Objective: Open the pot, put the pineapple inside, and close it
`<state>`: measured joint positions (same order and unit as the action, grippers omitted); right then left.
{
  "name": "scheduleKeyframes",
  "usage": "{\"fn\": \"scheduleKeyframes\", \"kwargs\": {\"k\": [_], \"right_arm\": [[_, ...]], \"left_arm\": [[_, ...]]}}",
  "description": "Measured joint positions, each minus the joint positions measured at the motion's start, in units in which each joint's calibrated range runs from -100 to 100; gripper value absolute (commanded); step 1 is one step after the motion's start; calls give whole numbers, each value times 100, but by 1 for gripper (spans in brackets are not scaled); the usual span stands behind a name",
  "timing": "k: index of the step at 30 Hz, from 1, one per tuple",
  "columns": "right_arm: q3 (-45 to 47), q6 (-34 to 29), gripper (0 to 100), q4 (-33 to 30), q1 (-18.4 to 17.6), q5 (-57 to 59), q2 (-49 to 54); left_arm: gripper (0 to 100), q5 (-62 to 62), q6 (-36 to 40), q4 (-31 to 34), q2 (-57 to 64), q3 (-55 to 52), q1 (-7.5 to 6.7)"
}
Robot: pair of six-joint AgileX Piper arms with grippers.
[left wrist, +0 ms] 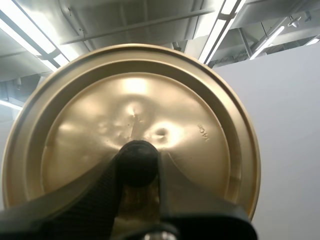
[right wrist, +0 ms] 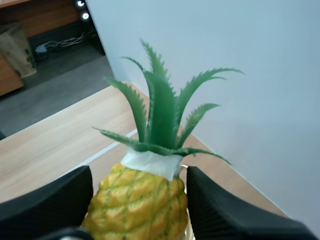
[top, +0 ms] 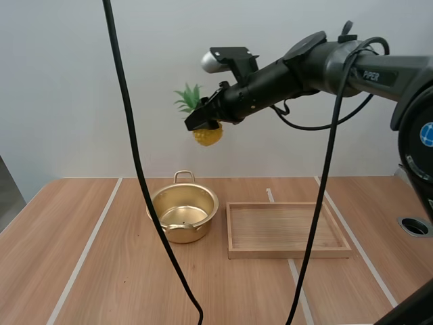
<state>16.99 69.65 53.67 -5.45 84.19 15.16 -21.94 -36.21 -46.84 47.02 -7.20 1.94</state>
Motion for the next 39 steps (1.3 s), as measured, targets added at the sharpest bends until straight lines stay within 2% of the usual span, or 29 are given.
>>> {"fn": "scheduleKeyframes", "kwargs": {"k": [4, 7, 12, 22, 39], "right_arm": [[0, 50, 0, -235, -314, 83, -253], [0, 50, 0, -503, -408, 83, -549], [0, 58, 0, -819, -423, 66, -1280], [0, 233, 0, -843, -423, -326, -2404], [-3, 313, 0, -995, -433, -449, -3048]], "left_arm": [[0, 129, 0, -119, 148, 0, 0], [0, 129, 0, -119, 196, 0, 0], [0, 278, -23, -119, 332, 0, 0], [0, 278, -23, -119, 430, 0, 0], [0, 278, -23, -43, 430, 0, 0]]}}
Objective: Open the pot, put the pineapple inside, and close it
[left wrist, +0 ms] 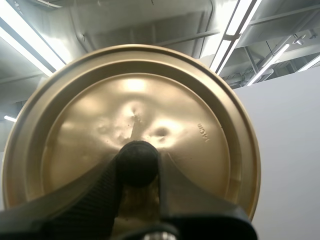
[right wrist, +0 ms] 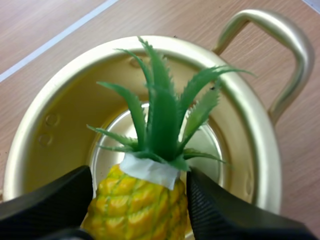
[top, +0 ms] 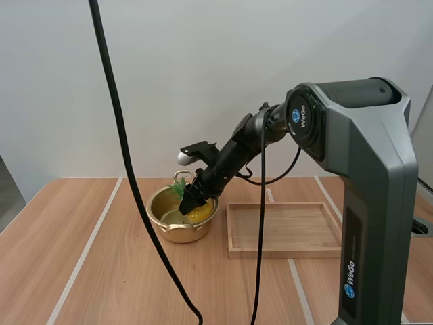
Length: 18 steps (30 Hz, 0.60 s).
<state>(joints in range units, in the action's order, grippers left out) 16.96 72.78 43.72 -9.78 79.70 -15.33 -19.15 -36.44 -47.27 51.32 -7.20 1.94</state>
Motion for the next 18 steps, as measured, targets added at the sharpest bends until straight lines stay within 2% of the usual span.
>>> {"fn": "scheduleKeyframes", "kwargs": {"k": [17, 18], "right_arm": [[-27, -141, 0, 68, -8, 176, -84], [-27, -151, 11, 68, -8, 176, -84]], "left_arm": [[0, 0, 0, 22, 0, 0, 0], [0, 0, 0, 22, 0, 0, 0]]}}
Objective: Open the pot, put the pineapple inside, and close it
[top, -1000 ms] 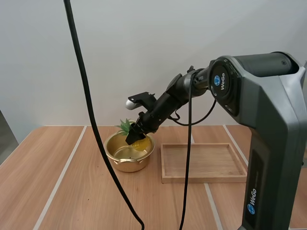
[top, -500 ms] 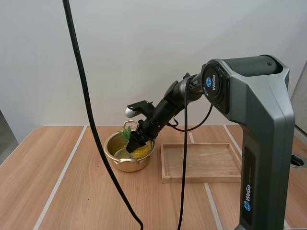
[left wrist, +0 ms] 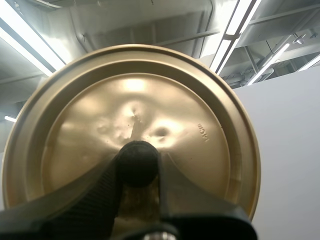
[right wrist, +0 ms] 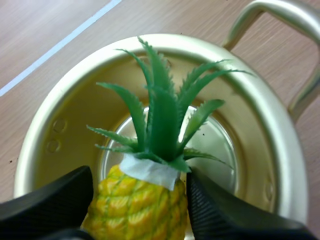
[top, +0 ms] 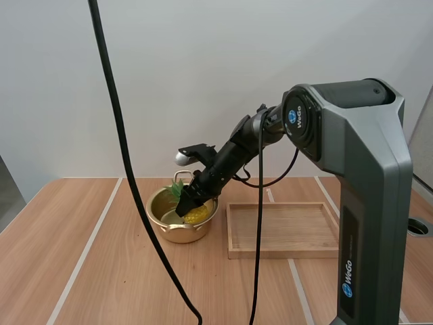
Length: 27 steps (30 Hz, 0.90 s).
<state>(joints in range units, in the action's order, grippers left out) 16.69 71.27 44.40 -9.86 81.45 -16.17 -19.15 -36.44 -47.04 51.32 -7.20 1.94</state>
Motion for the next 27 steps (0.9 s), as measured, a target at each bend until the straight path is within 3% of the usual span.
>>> {"fn": "scheduleKeyframes", "kwargs": {"k": [2, 5, 6, 21, 27], "right_arm": [[0, -326, 36, -40, 0, 16, 0], [-45, -541, 91, -306, -15, 71, 0], [-58, -590, 100, -360, -15, 140, 0], [-236, -428, 100, -561, -9, 536, 935], [-285, -655, 100, -583, 10, -379, 1833]], "left_arm": [[0, 0, 0, 0, 0, 0, 0], [0, 0, 0, 0, 0, 0, 0], [0, 0, 0, 0, 0, 0, 0], [0, 0, 0, 11, 0, 0, 0], [0, 0, -9, 211, 0, 0, 0]]}}
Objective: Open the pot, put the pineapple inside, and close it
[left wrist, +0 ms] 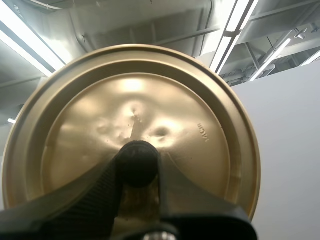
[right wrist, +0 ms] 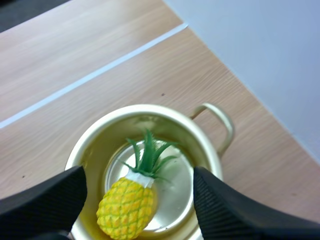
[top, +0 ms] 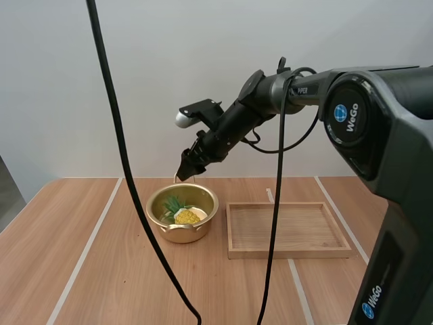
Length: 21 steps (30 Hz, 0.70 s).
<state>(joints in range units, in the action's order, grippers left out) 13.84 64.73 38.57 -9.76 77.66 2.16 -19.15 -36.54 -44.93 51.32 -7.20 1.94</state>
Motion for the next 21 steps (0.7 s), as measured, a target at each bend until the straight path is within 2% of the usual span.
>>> {"fn": "scheduleKeyframes", "kwargs": {"k": [5, 8, 15, 21], "right_arm": [[-11, -419, 100, -50, 202, -1163, 745], [-11, -557, 100, -50, 415, -1566, 1245], [-11, -646, 100, -60, 984, -1667, 2332], [-11, -936, 100, -441, 1424, -1589, 3330]], "left_arm": [[0, -18, 0, 103, 0, 0, 0], [0, -435, 0, 125, 0, 0, 0], [0, -2612, 0, 154, -354, -18, 0], [0, -3045, 21, 565, -975, -501, 0]]}}
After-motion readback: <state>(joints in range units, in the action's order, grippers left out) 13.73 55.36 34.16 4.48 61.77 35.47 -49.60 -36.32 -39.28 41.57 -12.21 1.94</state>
